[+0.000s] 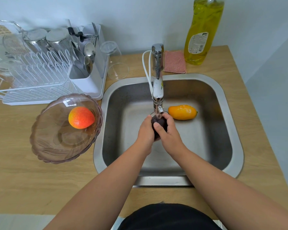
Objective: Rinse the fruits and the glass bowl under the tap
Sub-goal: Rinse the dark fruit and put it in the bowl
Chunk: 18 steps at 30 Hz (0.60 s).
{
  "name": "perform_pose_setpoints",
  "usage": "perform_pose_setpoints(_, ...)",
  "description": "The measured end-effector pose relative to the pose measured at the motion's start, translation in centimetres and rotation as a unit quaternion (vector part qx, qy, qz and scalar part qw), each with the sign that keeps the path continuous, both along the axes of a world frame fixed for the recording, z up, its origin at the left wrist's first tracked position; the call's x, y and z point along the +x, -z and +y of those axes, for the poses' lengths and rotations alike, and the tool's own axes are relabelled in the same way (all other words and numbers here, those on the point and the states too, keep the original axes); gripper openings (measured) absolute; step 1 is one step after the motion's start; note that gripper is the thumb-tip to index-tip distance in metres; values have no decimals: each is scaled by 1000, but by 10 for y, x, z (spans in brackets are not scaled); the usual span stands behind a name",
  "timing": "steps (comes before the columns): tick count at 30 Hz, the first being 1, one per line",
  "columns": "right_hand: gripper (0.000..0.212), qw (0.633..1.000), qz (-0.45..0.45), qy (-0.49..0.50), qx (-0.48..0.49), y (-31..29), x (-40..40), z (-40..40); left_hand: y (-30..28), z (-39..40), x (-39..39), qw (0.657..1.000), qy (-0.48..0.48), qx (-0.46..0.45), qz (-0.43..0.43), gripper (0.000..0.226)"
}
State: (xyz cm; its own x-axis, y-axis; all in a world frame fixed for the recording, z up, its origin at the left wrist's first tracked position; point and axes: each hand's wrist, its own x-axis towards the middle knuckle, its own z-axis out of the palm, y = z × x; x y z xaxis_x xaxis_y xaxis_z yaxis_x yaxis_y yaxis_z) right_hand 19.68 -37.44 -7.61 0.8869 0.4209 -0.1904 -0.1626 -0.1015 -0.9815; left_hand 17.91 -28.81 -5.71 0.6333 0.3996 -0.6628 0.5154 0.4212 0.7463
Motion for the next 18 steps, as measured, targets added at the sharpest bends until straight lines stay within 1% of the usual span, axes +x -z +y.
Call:
perform_pose_setpoints(2,19,997,58,44,25,-2,5,6,8,-3,-2,995,15,83,-47,37)
perform_pose_setpoints(3,13,993,84,70,33,-5,9,8,10,-4,-5,989,24,131,-71,30)
perform_pose_setpoints(4,12,989,105,93,35,-11,13,10,11,-6,-8,980,32,169,-102,22)
perform_pose_setpoints(5,17,985,125,115,31,-15,18,11,11,-9,-12,971,44,191,-133,16)
perform_pose_setpoints(6,22,979,151,133,26,-18,22,12,13,-10,-14,964,55,206,-157,17)
perform_pose_setpoints(8,26,969,205,138,19,-21,27,12,18,-11,-18,950,85,248,-171,37)
perform_pose_setpoints(9,27,967,218,130,14,-20,29,13,20,-10,-18,944,94,266,-173,42)
perform_pose_setpoints(10,28,969,217,115,0,-19,29,13,24,-8,-18,940,97,276,-175,41)
perform_pose_setpoints(12,27,979,185,82,-27,-14,27,14,25,-5,-17,943,86,266,-179,28)
perform_pose_setpoints(14,27,986,160,52,-17,-11,24,14,22,-4,-13,954,57,238,-173,12)
perform_pose_setpoints(17,42,991,131,16,-5,-6,15,11,18,0,-6,982,-18,145,-119,13)
perform_pose_setpoints(18,43,993,115,5,-7,-4,12,10,18,2,-3,988,-52,105,-103,16)
